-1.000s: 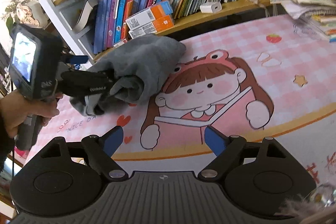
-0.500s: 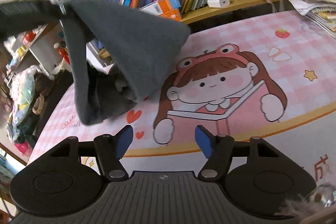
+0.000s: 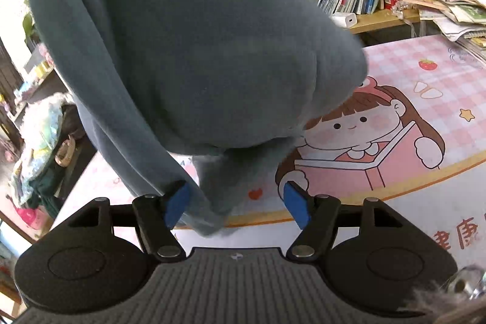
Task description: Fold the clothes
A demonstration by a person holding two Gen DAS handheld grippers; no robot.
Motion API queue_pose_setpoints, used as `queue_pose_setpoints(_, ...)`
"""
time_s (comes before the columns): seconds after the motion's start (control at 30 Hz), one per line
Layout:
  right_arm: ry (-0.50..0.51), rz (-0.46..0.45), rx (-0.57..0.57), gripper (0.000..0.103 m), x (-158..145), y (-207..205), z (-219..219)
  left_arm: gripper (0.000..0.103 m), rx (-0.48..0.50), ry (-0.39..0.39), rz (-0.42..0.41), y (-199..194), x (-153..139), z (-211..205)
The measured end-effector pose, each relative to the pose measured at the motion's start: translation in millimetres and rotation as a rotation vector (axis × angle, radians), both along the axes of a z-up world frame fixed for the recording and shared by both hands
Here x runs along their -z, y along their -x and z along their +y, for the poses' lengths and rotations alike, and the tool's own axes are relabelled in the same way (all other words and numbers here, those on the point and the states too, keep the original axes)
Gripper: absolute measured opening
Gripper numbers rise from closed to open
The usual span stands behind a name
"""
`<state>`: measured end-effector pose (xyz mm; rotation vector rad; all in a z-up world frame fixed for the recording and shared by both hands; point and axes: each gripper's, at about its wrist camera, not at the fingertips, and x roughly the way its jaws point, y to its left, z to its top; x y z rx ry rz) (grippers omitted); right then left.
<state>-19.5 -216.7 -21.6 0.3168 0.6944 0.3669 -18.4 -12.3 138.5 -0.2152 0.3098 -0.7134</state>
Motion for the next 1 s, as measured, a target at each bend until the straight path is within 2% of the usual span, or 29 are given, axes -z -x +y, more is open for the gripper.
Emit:
queue_pose_setpoints(0.1, 0.000, -0.022, -0.001, 0.069, -4.5, 4.5, 10.5, 0.006, 0.015, 0.060, -0.007, 2.5, -11.6, 19.1)
queue_pose_setpoints(0.27, 0.030, -0.075, 0.038, 0.068, -12.8, 8.2, 22.2, 0.006, 0.052, 0.063, -0.050, 15.1, -22.8, 41.4)
queue_pose_setpoints(0.37, 0.011, -0.149, 0.124, 0.067, -25.9, 4.8, 9.8, 0.006, 0.041, 0.059, -0.073, 20.4, -26.4, 56.6)
queue_pose_setpoints(0.43, 0.047, -0.214, 0.217, 0.067, -39.1, -3.7, -3.9, 0.006, 0.021, 0.054, -0.082, 22.7, -25.8, 66.9)
queue_pose_setpoints(0.5, 0.064, -0.258, 0.302, 0.069, -49.9, -14.0, -20.0, 0.006, -0.013, 0.037, -0.069, 19.2, -20.1, 76.1)
queue_pose_setpoints(0.57, 0.042, -0.269, 0.353, 0.071, -56.8, -25.4, -36.2, 0.006, -0.077, -0.020, -0.019, 6.5, -3.9, 82.5)
queue_pose_setpoints(0.67, 0.057, -0.218, 0.351, 0.072, -53.1, -36.9, -42.1, 0.006, -0.154, -0.094, 0.111, -16.0, 33.6, 88.8)
queue_pose_setpoints(0.8, 0.159, -0.148, 0.224, 0.072, -27.9, -28.4, -29.8, 0.006, -0.243, -0.175, 0.258, -38.7, 81.5, 95.5)
queue_pose_setpoints(0.93, 0.235, -0.049, 0.116, 0.070, 4.4, -11.5, -18.9, 0.007, -0.294, -0.175, 0.299, -48.6, 96.6, 108.8)
queue_pose_setpoints(1.0, 0.166, 0.017, 0.101, 0.069, 14.5, -9.3, -21.2, 0.007, -0.313, -0.165, 0.300, -49.8, 95.0, 114.5)
